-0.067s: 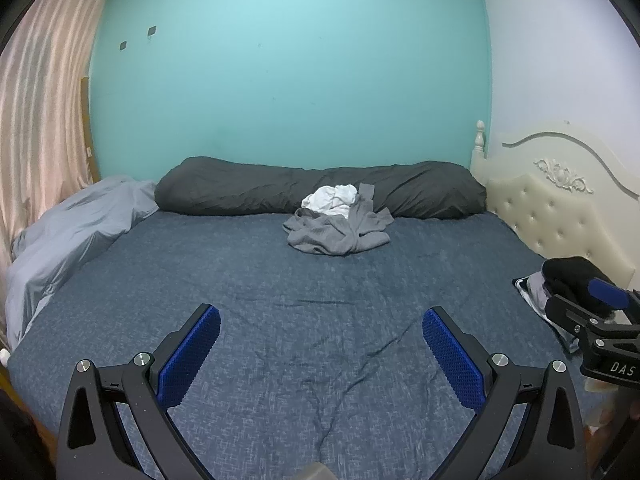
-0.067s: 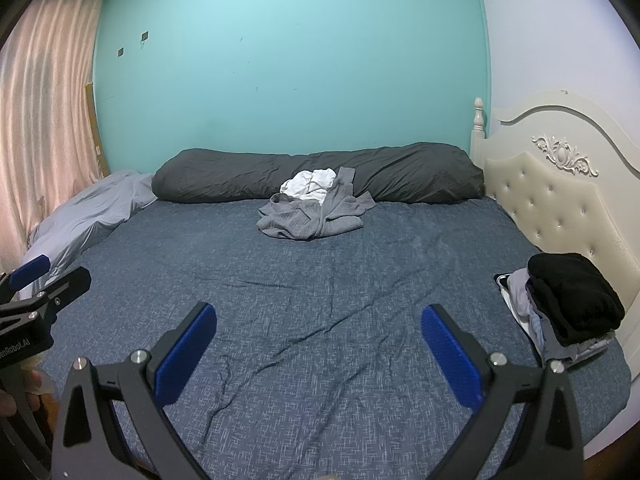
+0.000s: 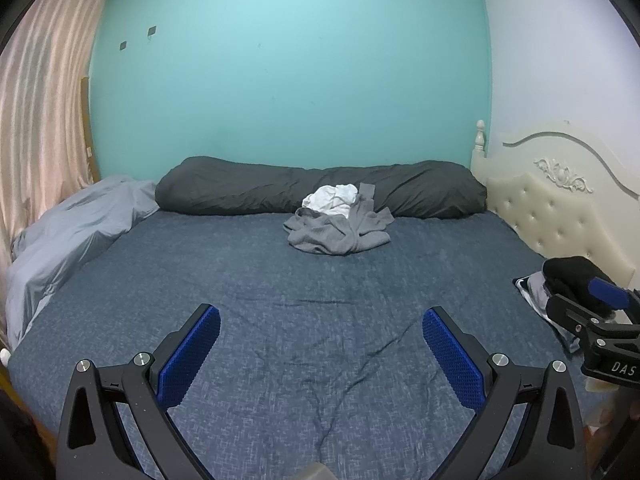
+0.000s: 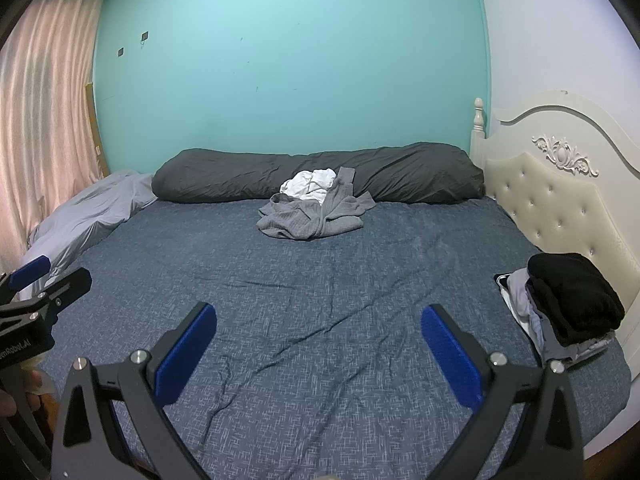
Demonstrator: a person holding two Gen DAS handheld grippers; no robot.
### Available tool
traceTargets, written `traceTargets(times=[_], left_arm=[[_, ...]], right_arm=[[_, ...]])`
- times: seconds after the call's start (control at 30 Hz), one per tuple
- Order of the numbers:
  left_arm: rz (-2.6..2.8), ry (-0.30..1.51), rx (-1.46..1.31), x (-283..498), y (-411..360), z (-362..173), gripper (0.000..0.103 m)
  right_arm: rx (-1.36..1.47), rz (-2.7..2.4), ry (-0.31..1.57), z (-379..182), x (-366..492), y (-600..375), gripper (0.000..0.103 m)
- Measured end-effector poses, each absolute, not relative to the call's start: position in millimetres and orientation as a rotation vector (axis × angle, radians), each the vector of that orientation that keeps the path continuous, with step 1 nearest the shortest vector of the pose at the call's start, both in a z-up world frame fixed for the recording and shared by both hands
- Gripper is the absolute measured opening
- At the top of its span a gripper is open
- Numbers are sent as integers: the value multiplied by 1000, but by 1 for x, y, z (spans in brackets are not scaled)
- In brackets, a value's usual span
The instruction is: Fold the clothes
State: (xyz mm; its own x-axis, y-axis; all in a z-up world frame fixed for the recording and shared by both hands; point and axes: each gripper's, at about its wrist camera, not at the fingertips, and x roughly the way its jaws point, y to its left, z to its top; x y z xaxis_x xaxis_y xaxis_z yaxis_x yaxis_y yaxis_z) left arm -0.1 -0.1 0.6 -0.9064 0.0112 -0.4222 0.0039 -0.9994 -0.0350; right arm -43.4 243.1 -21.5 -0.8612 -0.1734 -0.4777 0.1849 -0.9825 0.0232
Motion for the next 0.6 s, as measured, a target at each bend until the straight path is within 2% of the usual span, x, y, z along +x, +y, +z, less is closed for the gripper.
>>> traceTargets(times=[0.6], left_arm=[[3072, -57, -688, 2, 0, 2, 103]], right_arm=[[737, -2861, 21, -16, -42, 248, 103]])
